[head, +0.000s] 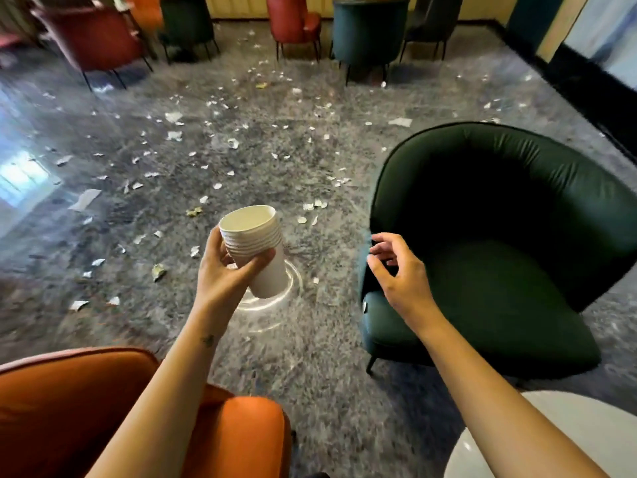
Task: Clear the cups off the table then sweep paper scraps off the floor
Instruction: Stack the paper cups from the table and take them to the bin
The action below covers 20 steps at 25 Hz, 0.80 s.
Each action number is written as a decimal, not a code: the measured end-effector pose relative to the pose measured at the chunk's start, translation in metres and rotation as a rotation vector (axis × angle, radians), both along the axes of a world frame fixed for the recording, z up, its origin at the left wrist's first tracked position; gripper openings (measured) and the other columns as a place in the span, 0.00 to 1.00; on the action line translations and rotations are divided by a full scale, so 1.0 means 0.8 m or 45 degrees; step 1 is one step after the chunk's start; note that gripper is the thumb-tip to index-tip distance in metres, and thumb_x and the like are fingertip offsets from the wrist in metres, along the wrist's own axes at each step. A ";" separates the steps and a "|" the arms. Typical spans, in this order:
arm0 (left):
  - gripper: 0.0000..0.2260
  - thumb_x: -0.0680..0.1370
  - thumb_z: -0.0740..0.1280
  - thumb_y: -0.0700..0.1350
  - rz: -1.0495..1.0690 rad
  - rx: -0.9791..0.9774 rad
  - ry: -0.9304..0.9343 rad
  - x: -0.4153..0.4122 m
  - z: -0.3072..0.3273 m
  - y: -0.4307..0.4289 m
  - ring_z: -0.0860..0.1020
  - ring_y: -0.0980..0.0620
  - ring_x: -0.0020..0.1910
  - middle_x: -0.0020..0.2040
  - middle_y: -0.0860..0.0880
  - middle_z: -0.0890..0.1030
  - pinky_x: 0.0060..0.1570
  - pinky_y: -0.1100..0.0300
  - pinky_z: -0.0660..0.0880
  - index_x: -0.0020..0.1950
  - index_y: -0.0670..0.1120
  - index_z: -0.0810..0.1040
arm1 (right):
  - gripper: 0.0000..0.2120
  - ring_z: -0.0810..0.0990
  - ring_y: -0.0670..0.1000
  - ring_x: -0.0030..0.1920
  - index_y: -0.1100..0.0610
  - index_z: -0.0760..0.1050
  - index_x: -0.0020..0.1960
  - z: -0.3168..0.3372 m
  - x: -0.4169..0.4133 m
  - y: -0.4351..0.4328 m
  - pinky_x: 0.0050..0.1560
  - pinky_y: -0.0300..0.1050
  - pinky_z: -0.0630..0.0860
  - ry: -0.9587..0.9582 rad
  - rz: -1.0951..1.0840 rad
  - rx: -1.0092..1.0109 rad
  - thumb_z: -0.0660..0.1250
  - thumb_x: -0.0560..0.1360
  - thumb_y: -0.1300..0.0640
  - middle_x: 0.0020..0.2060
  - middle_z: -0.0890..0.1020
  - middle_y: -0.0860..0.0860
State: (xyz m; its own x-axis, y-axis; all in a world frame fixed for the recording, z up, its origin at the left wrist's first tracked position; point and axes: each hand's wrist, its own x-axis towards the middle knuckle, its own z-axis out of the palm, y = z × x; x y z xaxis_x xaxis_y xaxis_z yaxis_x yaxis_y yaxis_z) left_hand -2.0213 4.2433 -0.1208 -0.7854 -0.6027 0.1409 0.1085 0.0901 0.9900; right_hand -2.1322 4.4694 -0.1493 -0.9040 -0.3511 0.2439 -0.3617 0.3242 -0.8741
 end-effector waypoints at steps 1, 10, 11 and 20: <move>0.25 0.63 0.75 0.45 0.007 -0.002 0.008 -0.016 0.011 -0.026 0.79 0.62 0.49 0.53 0.55 0.80 0.47 0.69 0.75 0.58 0.54 0.73 | 0.12 0.77 0.43 0.44 0.58 0.74 0.58 0.013 -0.019 -0.030 0.46 0.28 0.71 0.023 0.016 -0.011 0.67 0.75 0.62 0.44 0.78 0.48; 0.25 0.67 0.74 0.43 0.006 -0.045 0.129 -0.175 0.073 -0.193 0.80 0.61 0.49 0.54 0.51 0.81 0.45 0.69 0.75 0.63 0.49 0.71 | 0.12 0.76 0.38 0.45 0.56 0.73 0.59 0.080 -0.199 -0.206 0.42 0.23 0.70 0.143 0.102 -0.061 0.64 0.77 0.57 0.45 0.78 0.46; 0.25 0.66 0.74 0.44 0.017 -0.059 0.119 -0.197 0.072 -0.213 0.80 0.61 0.49 0.54 0.51 0.81 0.44 0.70 0.75 0.62 0.50 0.72 | 0.12 0.76 0.38 0.45 0.55 0.72 0.59 0.082 -0.225 -0.226 0.41 0.22 0.70 0.139 0.108 -0.074 0.64 0.77 0.56 0.44 0.77 0.45; 0.32 0.59 0.76 0.58 0.040 -0.159 0.082 -0.562 0.105 -0.404 0.80 0.52 0.53 0.54 0.50 0.82 0.52 0.57 0.77 0.60 0.53 0.74 | 0.14 0.75 0.37 0.43 0.53 0.73 0.58 0.107 -0.578 -0.435 0.39 0.24 0.70 0.081 0.153 -0.152 0.60 0.75 0.49 0.42 0.75 0.40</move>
